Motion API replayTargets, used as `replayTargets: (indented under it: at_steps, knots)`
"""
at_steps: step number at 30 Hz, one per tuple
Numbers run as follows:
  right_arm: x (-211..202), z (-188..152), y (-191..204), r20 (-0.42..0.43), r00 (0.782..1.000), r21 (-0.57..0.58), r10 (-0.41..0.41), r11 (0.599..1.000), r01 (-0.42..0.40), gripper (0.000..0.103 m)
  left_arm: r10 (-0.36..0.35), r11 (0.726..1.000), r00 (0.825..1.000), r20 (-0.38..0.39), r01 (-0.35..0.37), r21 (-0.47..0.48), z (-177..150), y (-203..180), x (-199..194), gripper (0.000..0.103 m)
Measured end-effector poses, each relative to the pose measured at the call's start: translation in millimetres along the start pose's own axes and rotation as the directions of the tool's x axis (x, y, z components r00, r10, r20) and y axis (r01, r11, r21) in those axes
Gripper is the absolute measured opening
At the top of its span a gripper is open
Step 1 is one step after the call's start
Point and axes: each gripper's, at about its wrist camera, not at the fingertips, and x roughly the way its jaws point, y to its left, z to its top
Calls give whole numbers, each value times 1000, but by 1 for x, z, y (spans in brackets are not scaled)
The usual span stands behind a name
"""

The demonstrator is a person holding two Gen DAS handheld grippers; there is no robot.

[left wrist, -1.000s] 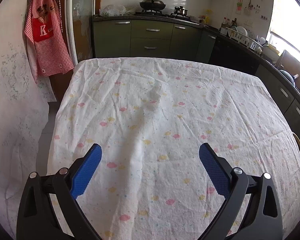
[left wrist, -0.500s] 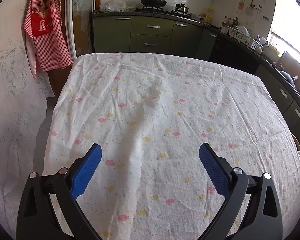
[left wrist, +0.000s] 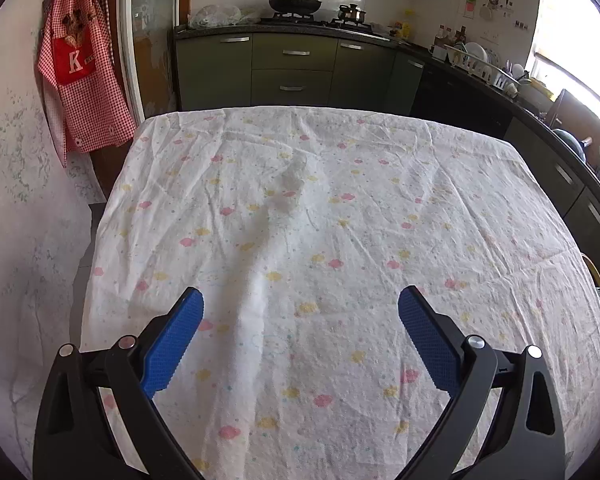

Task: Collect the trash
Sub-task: 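Carry the water bottle over the yellow bin and release it, then grasp the crumpled snack wrapper on the table with the left gripper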

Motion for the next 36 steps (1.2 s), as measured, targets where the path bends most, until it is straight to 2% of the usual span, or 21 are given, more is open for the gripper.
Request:
replayTargets:
  at_steps: [3,5,9,13,16,18,25,30,33,36]
  knots:
    - [20,-1,4,-68,996,-2,57,998,-57,35,-2,1000,1000,3,2,-10,0,3,-1,97]
    - [31,-2,8,-94,994,-9,54,998,-55,32,-3,1000,1000,3,3,-15,0,4,-1,97]
    - [42,0,2,-115,993,4,11,1000,-11,27,-7,1000,1000,4,7,4,-1,-1,-2,97]
    - [44,3,-12,-148,986,55,-76,995,85,29,-6,1000,1000,6,6,27,-1,-7,-3,97]
    - [47,-3,-22,-183,976,75,-115,989,131,29,-5,999,1000,5,4,40,-2,-10,-3,97]
    - [42,-7,-22,-174,976,70,-132,987,146,29,-2,999,1000,3,1,53,-2,-14,-3,97]
    - [7,-14,-2,-88,996,66,-25,997,30,39,-30,989,999,-25,33,143,-5,-43,-16,97]
    - [-6,-20,14,-54,998,40,44,998,-42,45,-33,967,999,-19,36,253,-10,-77,-57,98]
    - [-8,-22,21,-48,997,25,67,998,-66,47,-84,954,995,-46,94,286,-20,-93,-85,98]
    - [-6,-22,23,-50,995,22,88,996,-87,48,-160,932,983,-89,181,313,-36,-108,-108,98]
